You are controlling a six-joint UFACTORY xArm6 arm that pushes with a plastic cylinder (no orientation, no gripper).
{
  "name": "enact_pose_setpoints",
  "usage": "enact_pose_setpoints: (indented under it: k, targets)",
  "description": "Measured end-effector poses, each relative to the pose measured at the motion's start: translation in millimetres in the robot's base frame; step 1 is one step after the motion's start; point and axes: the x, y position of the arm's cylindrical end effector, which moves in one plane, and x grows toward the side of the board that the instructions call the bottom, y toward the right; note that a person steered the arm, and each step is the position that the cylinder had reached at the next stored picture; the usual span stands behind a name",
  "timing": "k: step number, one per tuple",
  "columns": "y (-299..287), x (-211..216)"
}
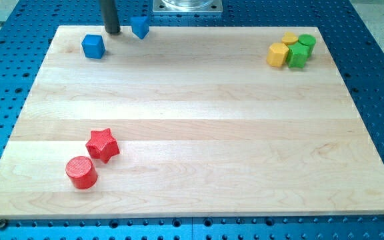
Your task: Slide the blue triangle towards the right side
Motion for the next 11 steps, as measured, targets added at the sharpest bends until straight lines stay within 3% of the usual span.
enact_pose_setpoints:
  k: [4,6,8,11]
  targets:
    - [69,0]
    - [155,1]
    - [165,1]
    - [290,6]
